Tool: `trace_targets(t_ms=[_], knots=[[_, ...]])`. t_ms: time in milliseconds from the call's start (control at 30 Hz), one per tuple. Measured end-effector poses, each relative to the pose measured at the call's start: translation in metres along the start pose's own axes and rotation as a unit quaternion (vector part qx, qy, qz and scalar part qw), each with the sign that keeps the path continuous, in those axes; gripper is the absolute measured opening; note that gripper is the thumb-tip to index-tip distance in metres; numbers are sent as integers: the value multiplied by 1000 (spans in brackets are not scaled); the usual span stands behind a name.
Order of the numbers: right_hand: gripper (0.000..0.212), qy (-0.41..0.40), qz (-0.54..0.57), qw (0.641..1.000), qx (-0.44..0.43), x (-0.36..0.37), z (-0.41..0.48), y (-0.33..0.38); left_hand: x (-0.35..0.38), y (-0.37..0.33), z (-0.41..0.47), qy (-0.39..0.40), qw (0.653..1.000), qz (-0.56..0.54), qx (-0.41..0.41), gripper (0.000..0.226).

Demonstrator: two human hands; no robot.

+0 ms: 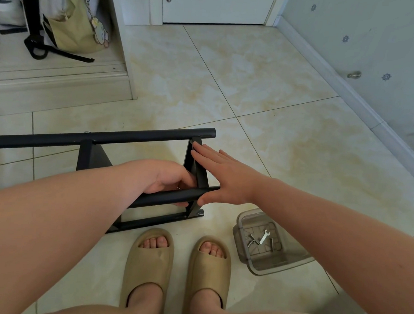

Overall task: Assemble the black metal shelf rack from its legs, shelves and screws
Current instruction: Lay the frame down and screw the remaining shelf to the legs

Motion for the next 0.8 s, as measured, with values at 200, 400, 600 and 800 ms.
trace_targets(t_ms=[200,400,600,800], knots=[[113,2,0,1000,0,0,0,0,5,-3,0,-40,998,50,12,12],[112,0,0,1000,0,0,0,-1,5,-6,0,-45,997,61,5,25],[113,0,3,1000,-1,0,0,-1,2,-4,3,-32,999,37,-2,28],[112,0,0,1000,1,-1,1,-1,0,-2,5,-22,1000,20,-4,15]])
Point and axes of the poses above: each hand's wrist, its own z-axis towards the middle knuckle, its own x-axis out of the palm, y = z × x, the point moved 1 cm from there along z, towards the middle knuckle, and after that the axes turned 11 degrees about y, right-handed, at the moved point
